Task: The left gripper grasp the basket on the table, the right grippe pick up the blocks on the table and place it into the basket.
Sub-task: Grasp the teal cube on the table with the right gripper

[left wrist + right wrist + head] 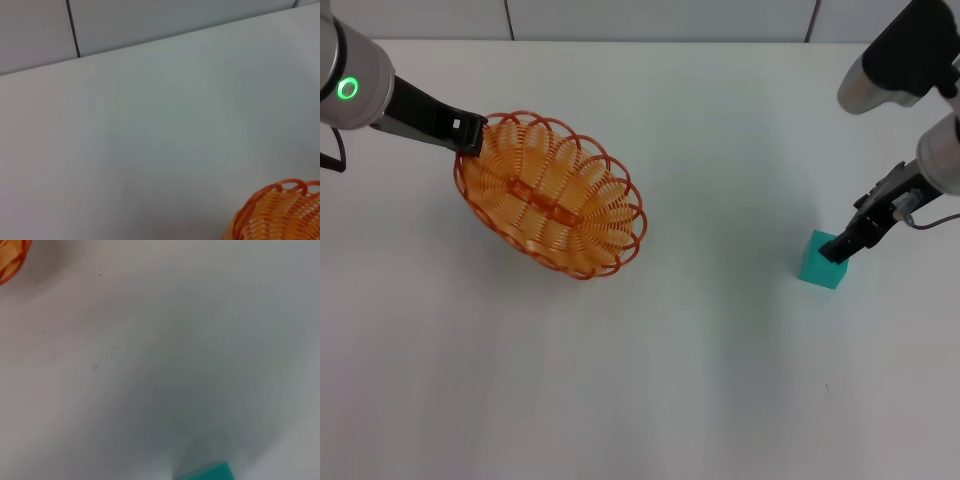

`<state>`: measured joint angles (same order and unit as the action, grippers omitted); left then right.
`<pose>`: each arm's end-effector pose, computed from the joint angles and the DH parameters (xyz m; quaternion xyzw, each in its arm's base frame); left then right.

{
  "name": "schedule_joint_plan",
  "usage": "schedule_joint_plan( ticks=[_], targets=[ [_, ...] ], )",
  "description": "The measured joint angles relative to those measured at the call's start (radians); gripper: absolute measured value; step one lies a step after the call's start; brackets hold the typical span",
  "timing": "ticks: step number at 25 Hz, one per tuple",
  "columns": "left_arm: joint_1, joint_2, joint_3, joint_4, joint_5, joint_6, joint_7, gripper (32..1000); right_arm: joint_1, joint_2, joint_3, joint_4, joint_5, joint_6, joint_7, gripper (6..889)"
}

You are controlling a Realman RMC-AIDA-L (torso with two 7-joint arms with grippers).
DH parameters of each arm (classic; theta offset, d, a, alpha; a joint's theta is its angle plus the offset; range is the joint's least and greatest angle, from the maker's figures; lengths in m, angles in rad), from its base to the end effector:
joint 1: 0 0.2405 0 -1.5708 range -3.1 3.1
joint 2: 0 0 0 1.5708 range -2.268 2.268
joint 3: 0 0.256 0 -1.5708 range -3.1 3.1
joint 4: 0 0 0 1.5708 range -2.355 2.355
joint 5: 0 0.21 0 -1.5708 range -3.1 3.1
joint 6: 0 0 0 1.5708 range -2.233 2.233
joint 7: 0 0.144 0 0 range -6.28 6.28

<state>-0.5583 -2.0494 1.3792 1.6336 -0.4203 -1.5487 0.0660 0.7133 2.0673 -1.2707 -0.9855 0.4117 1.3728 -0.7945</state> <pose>-0.1545 0.3655 0.0545 -0.8140 -0.4668 0.0854 0.3350 0.2331 0.3845 -0.0099 -0.9070 0.2992 -0.2326 0.1834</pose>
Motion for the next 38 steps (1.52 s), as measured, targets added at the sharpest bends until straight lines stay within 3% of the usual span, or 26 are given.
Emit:
schedule_joint_plan(
  ticks=[6,18,25,38],
  targets=[
    [0.0,0.0,0.0,-0.005,0.0,0.006,0.0,84,0.0,0.003,-0.063,0.043,0.002,-0.06,-0.004,848],
    [-0.001,-0.0015,0.0,-0.006,0.0,0.007,0.0,84,0.008,0.005,-0.095,0.112,0.011,-0.116,-0.019,830],
    [-0.004,-0.0016,0.0,-0.006,0.0,0.007,0.0,84,0.009,0.005,-0.147,0.128,0.051,-0.135,-0.024,815],
    [-0.007,-0.0016,0.001,-0.005,0.0,0.007,0.0,84,0.011,0.004,-0.158,0.154,0.05,-0.171,-0.025,788]
  ],
)
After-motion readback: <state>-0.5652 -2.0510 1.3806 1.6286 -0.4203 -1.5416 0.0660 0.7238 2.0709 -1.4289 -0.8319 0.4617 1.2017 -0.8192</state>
